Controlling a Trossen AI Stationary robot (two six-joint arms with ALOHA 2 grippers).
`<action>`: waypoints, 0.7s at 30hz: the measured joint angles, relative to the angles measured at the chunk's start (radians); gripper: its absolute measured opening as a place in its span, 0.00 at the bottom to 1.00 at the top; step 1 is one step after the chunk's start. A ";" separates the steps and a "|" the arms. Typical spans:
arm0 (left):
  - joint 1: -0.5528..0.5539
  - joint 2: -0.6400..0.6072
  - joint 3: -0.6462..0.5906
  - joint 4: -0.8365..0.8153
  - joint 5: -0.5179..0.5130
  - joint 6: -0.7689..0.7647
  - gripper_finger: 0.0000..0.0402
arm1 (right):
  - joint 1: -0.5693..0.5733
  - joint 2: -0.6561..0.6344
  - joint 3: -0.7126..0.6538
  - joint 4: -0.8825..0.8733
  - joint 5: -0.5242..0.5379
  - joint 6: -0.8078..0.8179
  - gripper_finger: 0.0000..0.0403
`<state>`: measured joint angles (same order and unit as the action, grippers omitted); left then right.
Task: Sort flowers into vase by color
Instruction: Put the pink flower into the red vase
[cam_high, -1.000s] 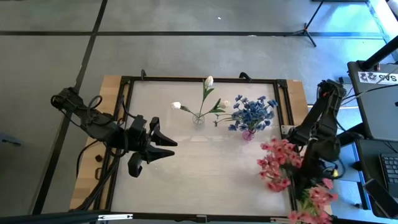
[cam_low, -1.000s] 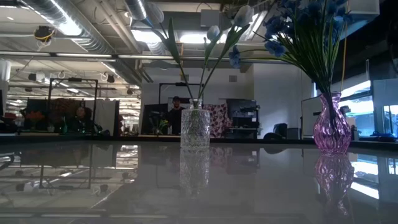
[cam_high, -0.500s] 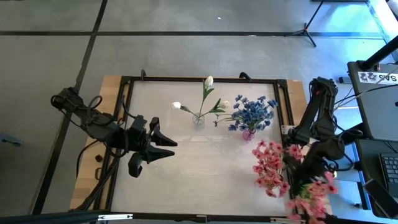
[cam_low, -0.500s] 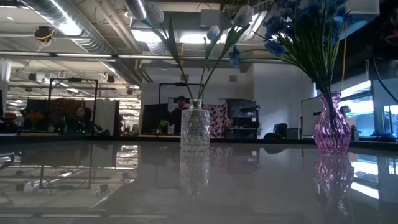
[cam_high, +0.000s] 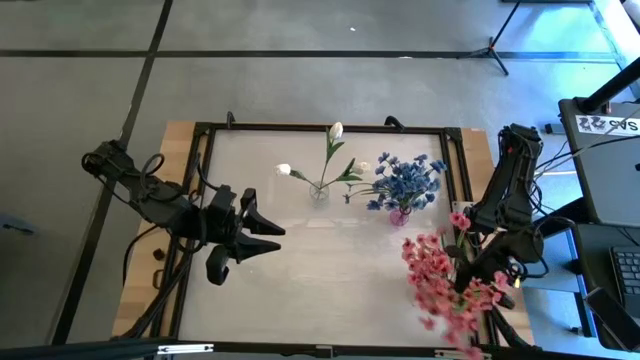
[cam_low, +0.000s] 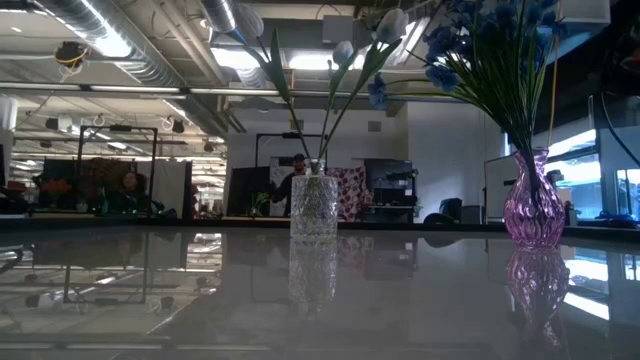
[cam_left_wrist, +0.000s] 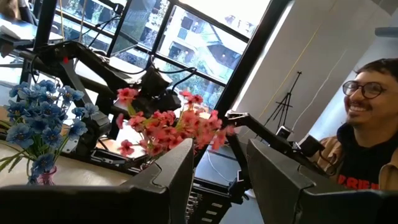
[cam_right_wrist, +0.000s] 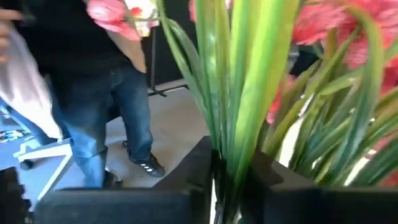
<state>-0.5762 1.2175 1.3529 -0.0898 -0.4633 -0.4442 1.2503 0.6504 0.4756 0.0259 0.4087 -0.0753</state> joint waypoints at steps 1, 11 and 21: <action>0.000 0.000 0.000 0.000 0.000 0.000 0.37 | 0.000 0.001 -0.004 -0.001 0.013 0.015 0.13; 0.000 0.000 0.000 -0.001 0.000 0.001 0.37 | 0.000 0.001 0.028 -0.049 0.054 0.023 0.35; 0.000 0.000 0.000 -0.018 0.000 0.002 0.37 | 0.000 0.001 0.162 -0.323 0.024 0.241 0.44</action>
<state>-0.5762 1.2171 1.3529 -0.1081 -0.4633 -0.4427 1.2499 0.6510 0.6374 -0.2967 0.4325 0.1653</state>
